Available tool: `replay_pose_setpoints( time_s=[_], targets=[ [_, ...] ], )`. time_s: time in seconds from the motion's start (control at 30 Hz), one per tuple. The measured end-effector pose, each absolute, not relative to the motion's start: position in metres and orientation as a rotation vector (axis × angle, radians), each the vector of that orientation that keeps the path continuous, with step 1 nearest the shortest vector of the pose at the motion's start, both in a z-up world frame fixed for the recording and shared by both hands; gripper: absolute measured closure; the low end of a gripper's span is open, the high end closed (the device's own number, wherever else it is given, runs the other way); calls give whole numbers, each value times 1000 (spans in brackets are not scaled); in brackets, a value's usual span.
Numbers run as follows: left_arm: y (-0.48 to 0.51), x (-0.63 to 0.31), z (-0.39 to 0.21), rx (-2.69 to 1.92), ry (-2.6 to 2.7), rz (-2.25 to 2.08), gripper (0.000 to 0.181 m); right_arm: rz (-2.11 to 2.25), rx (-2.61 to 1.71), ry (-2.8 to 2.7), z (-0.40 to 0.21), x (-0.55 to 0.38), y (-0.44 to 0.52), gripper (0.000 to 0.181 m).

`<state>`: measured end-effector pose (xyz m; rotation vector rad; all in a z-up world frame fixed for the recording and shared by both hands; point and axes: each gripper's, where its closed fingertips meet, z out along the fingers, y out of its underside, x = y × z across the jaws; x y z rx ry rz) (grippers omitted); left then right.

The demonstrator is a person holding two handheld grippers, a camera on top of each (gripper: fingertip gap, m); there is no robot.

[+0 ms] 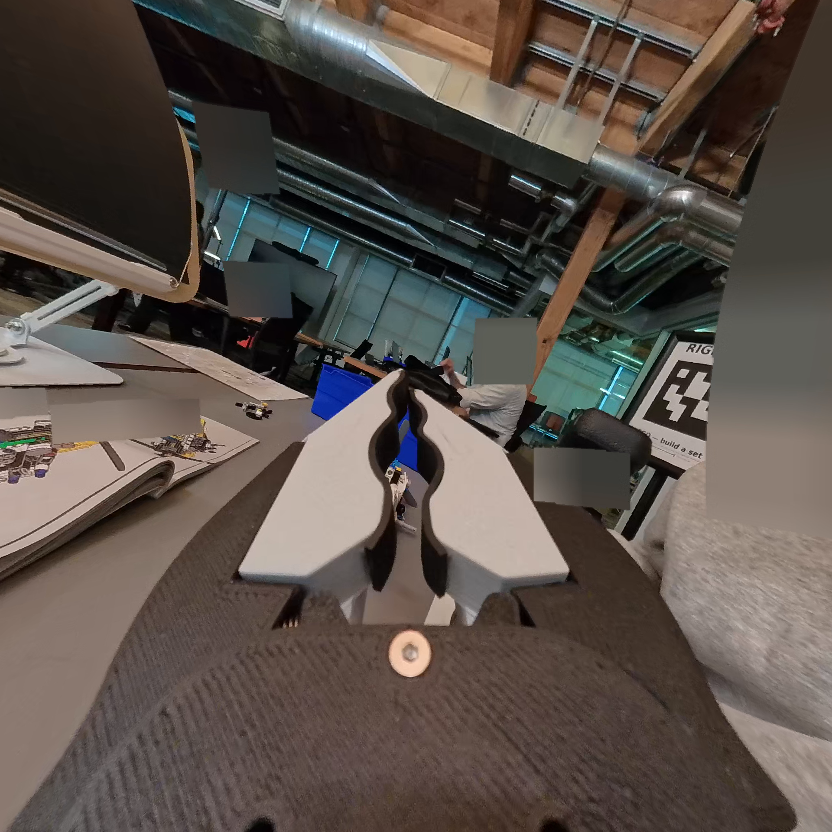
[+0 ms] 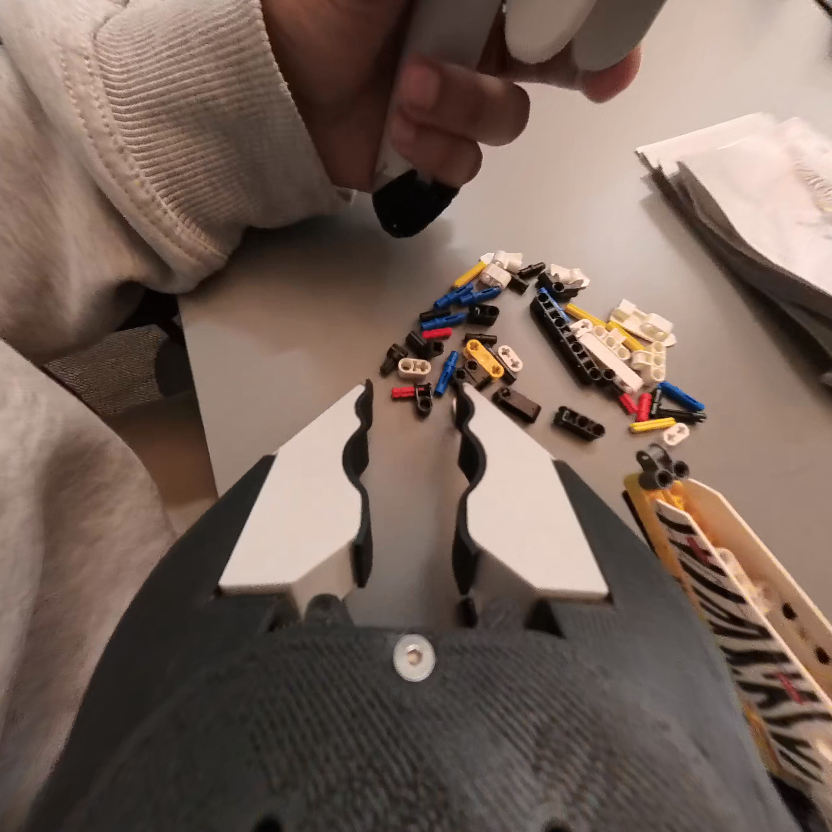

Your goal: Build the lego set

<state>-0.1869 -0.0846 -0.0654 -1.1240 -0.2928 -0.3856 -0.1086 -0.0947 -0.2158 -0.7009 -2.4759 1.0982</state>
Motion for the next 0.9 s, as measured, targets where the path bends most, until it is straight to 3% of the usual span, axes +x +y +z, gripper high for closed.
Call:
replay_pose_setpoints(
  time_s=[0.23,0.4,0.53,0.7,0.9],
  targets=[
    [-86,-186,-63,-1104,-289,-413,181,1114,-758,-2535,-226,-108,-99,162],
    [-86,-186,-63,-1101,-288,-418,181,1120,-727,-2519,-222,-110,-96,163],
    [-86,-181,-61,-1088,-262,-452,181,1174,-591,-2314,-184,-118,-89,163],
    [-62,-158,-78,-1199,-248,-734,167,921,-390,-1918,-119,-131,-48,163],
    [-36,-131,-84,-1240,-208,-887,165,763,-320,-1810,-99,-129,-30,163]
  ],
)
